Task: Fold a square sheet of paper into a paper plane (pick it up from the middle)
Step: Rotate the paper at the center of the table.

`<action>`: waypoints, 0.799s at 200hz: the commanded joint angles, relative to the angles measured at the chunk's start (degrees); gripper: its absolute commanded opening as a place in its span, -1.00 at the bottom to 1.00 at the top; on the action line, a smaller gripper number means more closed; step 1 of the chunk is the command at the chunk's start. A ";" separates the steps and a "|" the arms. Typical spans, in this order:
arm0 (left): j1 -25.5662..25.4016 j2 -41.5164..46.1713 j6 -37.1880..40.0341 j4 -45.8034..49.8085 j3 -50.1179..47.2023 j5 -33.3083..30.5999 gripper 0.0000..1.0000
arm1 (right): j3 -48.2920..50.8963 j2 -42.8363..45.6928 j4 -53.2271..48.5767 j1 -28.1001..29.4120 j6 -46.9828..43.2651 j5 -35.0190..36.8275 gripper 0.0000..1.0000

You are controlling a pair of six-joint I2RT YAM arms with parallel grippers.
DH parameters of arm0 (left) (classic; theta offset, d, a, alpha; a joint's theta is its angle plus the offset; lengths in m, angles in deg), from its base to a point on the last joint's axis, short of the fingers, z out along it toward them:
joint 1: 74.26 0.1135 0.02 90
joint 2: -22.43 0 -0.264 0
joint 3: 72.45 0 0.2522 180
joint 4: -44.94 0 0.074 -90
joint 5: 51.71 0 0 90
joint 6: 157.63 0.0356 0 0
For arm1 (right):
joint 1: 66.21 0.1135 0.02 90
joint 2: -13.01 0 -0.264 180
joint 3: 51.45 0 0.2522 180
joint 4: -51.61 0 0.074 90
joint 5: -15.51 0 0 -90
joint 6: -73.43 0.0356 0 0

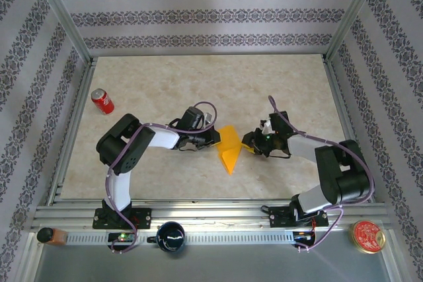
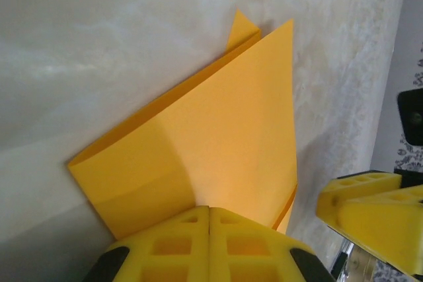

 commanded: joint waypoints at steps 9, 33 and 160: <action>-0.55 -2.08 5.36 3.99 3.13 3.53 -0.97 | -1.28 -2.26 -0.35 -0.01 -1.95 -2.42 -0.44; -0.54 -2.19 6.17 5.81 3.80 3.36 -0.96 | -1.27 -2.72 -1.29 -0.10 -2.21 -0.92 -0.43; -0.56 -1.92 6.87 7.56 4.20 3.71 -0.96 | -3.20 -3.88 5.72 -0.05 -2.18 -6.27 -0.44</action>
